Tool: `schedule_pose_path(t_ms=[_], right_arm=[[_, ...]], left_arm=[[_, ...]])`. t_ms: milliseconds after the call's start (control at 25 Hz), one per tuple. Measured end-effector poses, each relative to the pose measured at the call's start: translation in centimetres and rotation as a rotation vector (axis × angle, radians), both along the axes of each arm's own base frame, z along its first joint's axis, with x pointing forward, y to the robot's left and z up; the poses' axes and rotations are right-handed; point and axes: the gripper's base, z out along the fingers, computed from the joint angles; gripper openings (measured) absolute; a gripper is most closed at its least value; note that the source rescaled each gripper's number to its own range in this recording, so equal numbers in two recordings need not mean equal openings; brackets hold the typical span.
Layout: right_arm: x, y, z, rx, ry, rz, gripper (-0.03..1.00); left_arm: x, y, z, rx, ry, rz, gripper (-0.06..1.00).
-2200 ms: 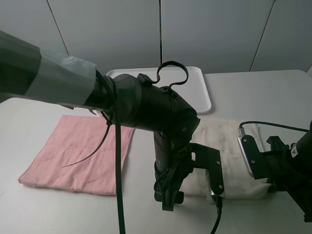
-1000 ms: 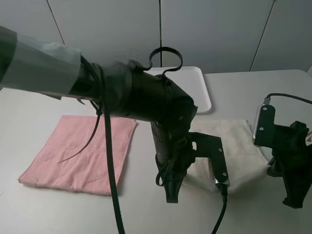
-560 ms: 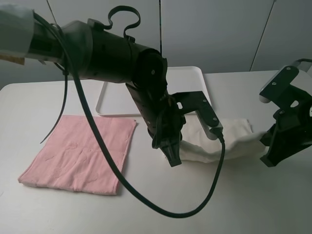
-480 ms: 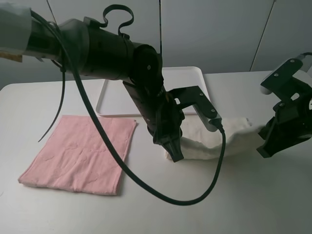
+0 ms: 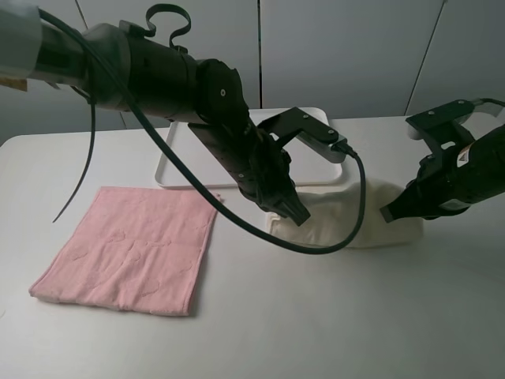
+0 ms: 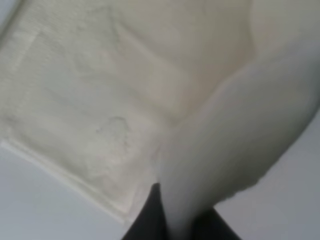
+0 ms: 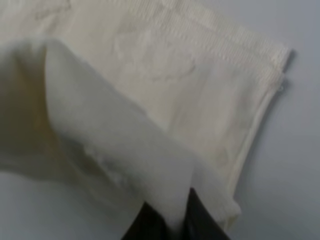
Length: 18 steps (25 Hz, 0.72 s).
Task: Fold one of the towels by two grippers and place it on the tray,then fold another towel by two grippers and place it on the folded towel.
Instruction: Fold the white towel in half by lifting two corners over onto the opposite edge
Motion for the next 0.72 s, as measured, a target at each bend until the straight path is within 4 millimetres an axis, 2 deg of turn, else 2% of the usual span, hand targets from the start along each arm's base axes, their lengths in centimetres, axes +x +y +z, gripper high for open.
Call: schedule_pose_path(t_ms=[160, 280, 320, 400, 440, 480, 560, 640, 720], right_arm=[[0.8, 0.3, -0.4, 0.048, -0.056, -0.055, 0.00], [1.4, 0.4, -0.3, 0.073, -0.115, -0.056, 0.07], [1.5, 0.5, -0.2, 0.079, -0.129, -0.056, 0.14], [1.6, 0.6, -0.1, 0.087, -0.149, -0.054, 0.38], [1.7, 0.6, -0.1, 0.088, -0.151, -0.054, 0.53], [1.7, 0.6, -0.1, 0.089, -0.155, -0.054, 0.65], [1.7, 0.6, -0.1, 0.090, -0.154, -0.056, 0.85], [1.7, 0.6, -0.1, 0.092, -0.154, -0.059, 0.90], [1.7, 0.6, -0.1, 0.105, -0.151, -0.082, 0.91]], left_arm=[[0.7, 0.3, 0.1, 0.013, -0.051, 0.084, 0.05], [1.1, 0.6, 0.1, 0.035, -0.081, 0.121, 0.27], [1.2, 0.6, 0.1, 0.041, -0.089, 0.134, 0.40], [1.4, 0.7, 0.1, 0.041, -0.105, 0.167, 0.73], [1.5, 0.8, 0.1, 0.041, -0.106, 0.188, 0.87], [1.6, 0.9, 0.1, 0.044, -0.109, 0.205, 0.94], [1.7, 1.0, 0.1, 0.055, -0.125, 0.211, 0.97], [1.7, 1.1, 0.1, 0.065, -0.126, 0.214, 0.98], [1.7, 1.1, 0.1, 0.074, -0.123, 0.215, 0.98]])
